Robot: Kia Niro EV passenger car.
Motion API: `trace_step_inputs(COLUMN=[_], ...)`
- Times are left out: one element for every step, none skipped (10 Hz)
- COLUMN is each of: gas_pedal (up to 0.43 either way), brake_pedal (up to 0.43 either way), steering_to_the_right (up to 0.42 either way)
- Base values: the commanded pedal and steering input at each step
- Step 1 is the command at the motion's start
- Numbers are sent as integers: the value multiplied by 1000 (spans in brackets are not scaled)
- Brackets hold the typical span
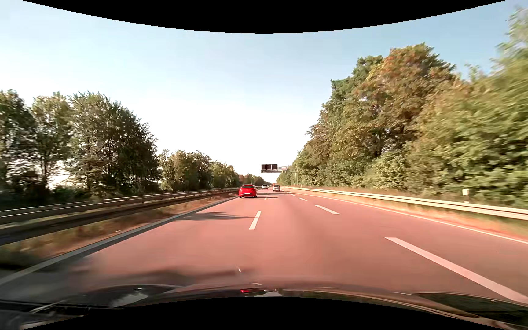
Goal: Follow the waypoints while adhering to traffic rules and regulations
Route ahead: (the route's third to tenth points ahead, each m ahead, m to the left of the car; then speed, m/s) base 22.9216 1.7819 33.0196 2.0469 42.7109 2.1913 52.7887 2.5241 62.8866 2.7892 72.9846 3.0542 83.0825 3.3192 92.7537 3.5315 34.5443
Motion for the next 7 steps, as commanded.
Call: trace_step_inputs(gas_pedal=[130,130,118,110,110,110,110], brake_pedal=[6,6,6,6,6,0,6], steering_to_the_right=[-4,-4,-4,-4,-4,-4,-4])
